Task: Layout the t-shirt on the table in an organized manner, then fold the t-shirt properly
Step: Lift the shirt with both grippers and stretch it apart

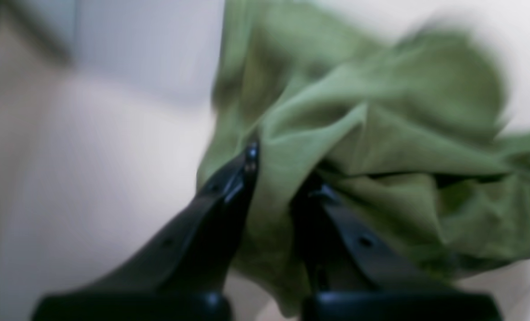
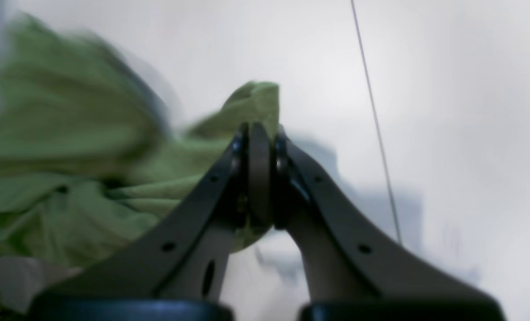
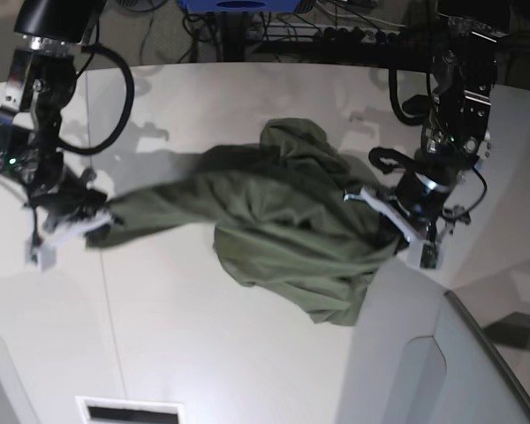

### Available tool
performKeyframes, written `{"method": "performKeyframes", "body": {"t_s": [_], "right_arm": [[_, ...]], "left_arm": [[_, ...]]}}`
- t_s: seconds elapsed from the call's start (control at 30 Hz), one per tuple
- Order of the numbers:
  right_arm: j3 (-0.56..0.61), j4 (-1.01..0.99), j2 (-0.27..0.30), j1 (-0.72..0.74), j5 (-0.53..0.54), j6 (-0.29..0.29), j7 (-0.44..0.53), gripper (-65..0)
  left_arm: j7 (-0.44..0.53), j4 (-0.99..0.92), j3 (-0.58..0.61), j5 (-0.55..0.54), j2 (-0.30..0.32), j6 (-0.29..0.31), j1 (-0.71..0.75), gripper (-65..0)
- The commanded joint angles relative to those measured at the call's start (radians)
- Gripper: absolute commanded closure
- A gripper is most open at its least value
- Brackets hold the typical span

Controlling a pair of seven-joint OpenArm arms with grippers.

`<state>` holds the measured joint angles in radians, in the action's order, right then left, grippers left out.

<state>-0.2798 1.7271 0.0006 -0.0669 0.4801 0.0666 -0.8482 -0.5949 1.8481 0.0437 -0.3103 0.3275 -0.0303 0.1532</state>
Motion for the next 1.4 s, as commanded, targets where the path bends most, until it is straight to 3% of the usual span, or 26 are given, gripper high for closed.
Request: {"method": "performKeyframes", "body": {"t_s": [0.0,0.1,0.17,0.4,0.57,0.73,0.87,1.0,1.13,1.23,1.37], "right_arm": [[-0.005,0.057,0.012,0.034,0.010,0.017,0.022,-0.3],[-0.006,0.156,0.016,0.088,0.010,0.034,0.023,-0.3],[-0.006,0.215,0.016,0.124,0.010,0.035,0.023,-0.3],[-0.049,0.242,0.016,0.255,0.009,0.066,0.076,-0.3],[-0.100,0.238,0.016,0.352,0.009,0.069,0.136,-0.3],[-0.160,0.202,0.016,0.395,0.009,0.069,0.136,-0.3],[-0.164,0.204,0.016,0.295,0.009,0.071,0.136,-0.2],[-0.163,0.201,0.006,0.140,0.010,0.071,0.137,-0.2],[-0.163,0.161,-0.040,-0.020,0.010,0.071,0.137,-0.2],[-0.163,0.075,-0.055,-0.095,0.010,0.071,0.137,-0.2],[-0.161,-0.057,-0.067,-0.139,0.010,0.071,0.137,-0.2]], "left_arm": [[-0.009,0.045,-0.011,0.007,0.011,-0.006,-0.051,0.0],[-0.135,0.097,-0.018,0.004,0.011,-0.006,-0.172,0.0],[-0.168,0.098,-0.018,-0.002,0.014,-0.006,-0.246,0.0],[-0.162,0.095,-0.046,-0.003,0.026,-0.006,-0.419,0.0],[-0.098,0.066,-0.137,0.003,-0.057,-0.006,-0.510,0.0],[-0.061,0.015,-0.118,0.001,-0.101,-0.006,-0.568,0.0],[-0.059,0.018,-0.009,0.007,-0.098,-0.006,-0.485,0.0],[-0.059,0.014,0.037,0.018,-0.095,-0.006,-0.303,0.0],[-0.055,-0.026,0.048,0.178,-0.097,-0.006,-0.140,0.0],[0.006,-0.110,0.046,0.300,-0.100,-0.006,-0.057,0.0],[0.069,-0.210,0.046,0.371,-0.100,-0.006,0.032,0.0]]}}
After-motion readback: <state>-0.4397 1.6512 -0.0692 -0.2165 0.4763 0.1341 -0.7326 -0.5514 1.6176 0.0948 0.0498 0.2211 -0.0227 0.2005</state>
